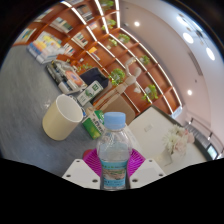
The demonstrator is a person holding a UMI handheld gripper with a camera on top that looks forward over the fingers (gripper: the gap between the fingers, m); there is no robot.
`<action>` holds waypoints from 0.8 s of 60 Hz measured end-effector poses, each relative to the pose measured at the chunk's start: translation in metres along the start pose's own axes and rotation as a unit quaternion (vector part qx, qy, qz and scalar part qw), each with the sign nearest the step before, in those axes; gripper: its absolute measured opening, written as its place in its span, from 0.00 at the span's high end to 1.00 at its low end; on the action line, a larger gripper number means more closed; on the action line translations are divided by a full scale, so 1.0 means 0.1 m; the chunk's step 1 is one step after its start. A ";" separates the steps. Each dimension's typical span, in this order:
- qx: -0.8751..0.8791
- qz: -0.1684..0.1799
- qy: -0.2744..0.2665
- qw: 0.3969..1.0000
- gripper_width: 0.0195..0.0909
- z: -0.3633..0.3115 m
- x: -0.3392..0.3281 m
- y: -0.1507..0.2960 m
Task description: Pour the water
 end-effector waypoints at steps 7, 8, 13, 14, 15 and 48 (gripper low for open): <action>-0.144 -0.027 -0.035 0.989 0.87 0.17 0.18 0.10; -0.163 -0.030 -0.040 0.985 0.88 0.18 0.20 0.12; -0.254 -0.042 -0.062 0.964 0.88 0.25 0.29 0.22; -0.270 -0.045 -0.068 0.959 0.88 0.26 0.30 0.25; -0.286 -0.049 -0.071 0.954 0.88 0.26 0.29 0.28; -0.597 -0.091 -0.153 0.782 0.84 0.15 0.55 0.68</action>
Point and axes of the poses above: the point between the fingertips, and its own axes, seen from behind it with the camera up: z to the right, y up, x forward, the way the camera looks, the point moved 8 cm from there along -x, backward, against the way the camera looks, and after that the axes turned 15 degrees about y, right-handed, at the moved point
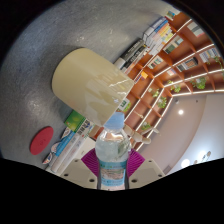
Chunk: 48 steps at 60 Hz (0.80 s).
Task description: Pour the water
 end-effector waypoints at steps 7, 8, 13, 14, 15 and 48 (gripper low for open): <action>0.013 0.001 0.001 1.000 0.84 0.00 0.01 -0.01; 0.017 0.002 0.001 1.000 0.84 0.00 0.01 -0.01; 0.049 0.014 0.000 0.999 0.84 0.03 -0.02 -0.04; 0.060 0.018 0.000 0.998 0.84 0.04 -0.03 -0.05; 0.075 0.022 0.003 0.997 0.84 0.05 -0.04 -0.06; 0.809 0.266 0.160 0.499 0.84 -0.26 -0.21 -0.52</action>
Point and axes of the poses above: the point between the fingertips, and its own axes, seen from behind it with the camera up: z to the right, y up, x forward, the way the camera looks, the point moved 8 cm from there along -x, backward, against the way the camera looks, and after that the axes turned 15 degrees about y, right-handed, at the moved point
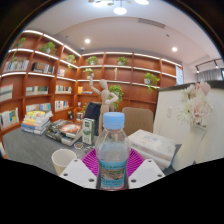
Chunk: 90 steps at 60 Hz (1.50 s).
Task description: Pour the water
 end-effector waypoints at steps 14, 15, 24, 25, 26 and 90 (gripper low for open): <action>0.066 0.012 -0.006 0.998 0.84 0.21 0.17 -0.34; 0.067 0.011 -0.005 0.998 0.84 0.22 0.18 -0.37; 0.067 0.003 -0.006 0.998 0.82 0.26 0.25 -0.62; 0.065 0.003 -0.009 0.998 0.82 0.26 0.24 -0.64; 0.062 0.003 -0.011 0.998 0.82 0.25 0.23 -0.65; 0.081 0.003 -0.093 0.992 0.16 -1.04 -1.28 -0.30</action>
Point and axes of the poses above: the point between the fingertips, and its own axes, seen from behind it with the camera up: z to the right, y up, x forward, the way the camera looks, the point moved 8 cm from there along -x, backward, against the way the camera looks, and after that the axes turned 15 degrees about y, right-handed, at the moved point
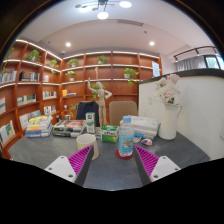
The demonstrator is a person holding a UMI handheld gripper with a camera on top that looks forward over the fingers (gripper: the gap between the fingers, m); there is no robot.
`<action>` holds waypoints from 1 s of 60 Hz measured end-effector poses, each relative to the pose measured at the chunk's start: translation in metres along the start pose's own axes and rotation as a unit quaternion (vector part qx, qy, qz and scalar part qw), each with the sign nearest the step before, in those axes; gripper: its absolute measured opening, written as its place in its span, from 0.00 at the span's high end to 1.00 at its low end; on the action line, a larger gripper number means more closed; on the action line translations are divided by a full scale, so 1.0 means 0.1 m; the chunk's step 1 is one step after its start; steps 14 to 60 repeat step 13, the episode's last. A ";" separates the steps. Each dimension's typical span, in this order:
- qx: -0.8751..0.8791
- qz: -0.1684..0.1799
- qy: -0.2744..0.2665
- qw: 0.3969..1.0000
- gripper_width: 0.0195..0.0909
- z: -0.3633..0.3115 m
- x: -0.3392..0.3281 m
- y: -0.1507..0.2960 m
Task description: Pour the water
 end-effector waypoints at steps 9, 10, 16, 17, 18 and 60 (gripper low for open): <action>-0.003 0.010 -0.005 1.000 0.16 -0.02 -0.11 0.09; -0.002 0.011 -0.004 1.000 0.16 -0.03 -0.12 0.10; -0.002 0.014 -0.002 1.000 0.16 -0.05 -0.15 0.13; -0.002 0.014 -0.002 1.000 0.16 -0.05 -0.15 0.13; -0.002 0.014 -0.002 1.000 0.16 -0.05 -0.15 0.13; -0.002 0.014 -0.002 1.000 0.16 -0.05 -0.15 0.13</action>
Point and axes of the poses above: the point between the fingertips, and its own axes, seen from behind it with the camera up: z to the right, y up, x forward, the way the camera looks, the point moved 8 cm from there along -x, backward, against the way the camera looks, and after that the axes turned 15 degrees about y, right-handed, at the moved point
